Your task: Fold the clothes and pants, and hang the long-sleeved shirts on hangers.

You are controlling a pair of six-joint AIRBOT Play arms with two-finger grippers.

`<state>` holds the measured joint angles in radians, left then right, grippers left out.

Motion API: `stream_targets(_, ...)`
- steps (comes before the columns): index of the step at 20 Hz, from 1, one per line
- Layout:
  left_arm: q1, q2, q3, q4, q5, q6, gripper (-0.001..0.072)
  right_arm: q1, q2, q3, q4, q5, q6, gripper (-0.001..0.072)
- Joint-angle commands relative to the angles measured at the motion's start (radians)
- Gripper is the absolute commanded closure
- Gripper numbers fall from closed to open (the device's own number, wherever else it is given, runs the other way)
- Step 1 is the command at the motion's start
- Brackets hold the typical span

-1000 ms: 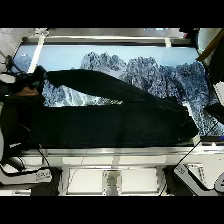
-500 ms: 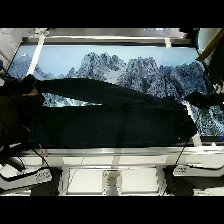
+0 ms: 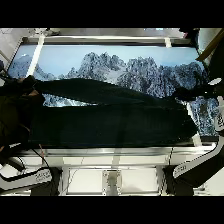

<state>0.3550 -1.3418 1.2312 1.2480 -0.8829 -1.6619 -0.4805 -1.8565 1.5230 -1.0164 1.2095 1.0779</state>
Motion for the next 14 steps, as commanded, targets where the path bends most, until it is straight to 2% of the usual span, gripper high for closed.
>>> stream_targets(1, 0.0, 0.0, 0.001, 0.0, -0.001, 0.0, 0.0683, 0.015, -0.032, 0.018, -0.006, 0.019, -0.043, 0.0201)
stream_targets(3, 0.0, 0.0, 0.001, 0.001, -0.001, 0.0, 0.0683, 0.037, -0.033, 0.018, -0.005, 0.017, -0.055, 0.0243)
stream_targets(4, 0.0, 0.0, 0.001, 0.001, -0.001, 0.0, 0.0683, 0.048, -0.033, 0.018, -0.005, 0.009, -0.056, 0.0385)
stream_targets(5, 0.0, 0.0, 0.001, 0.001, -0.001, 0.0, 0.0683, 0.056, -0.033, 0.021, -0.005, -0.001, -0.055, 0.0611)
stream_targets(6, 0.0, 0.0, 0.001, 0.001, -0.001, 0.0, 0.0683, 0.057, -0.033, 0.034, -0.005, 0.0, -0.056, 0.067)
stream_targets(8, 0.001, 0.001, 0.001, 0.001, -0.001, 0.0, 0.0683, 0.046, -0.023, 0.084, -0.012, 0.003, -0.046, 0.0676)
stream_targets(14, -0.008, 0.046, 0.008, 0.001, 0.065, 0.005, 0.0683, -0.076, 0.058, 0.284, -0.039, 0.044, 0.074, 0.0676)
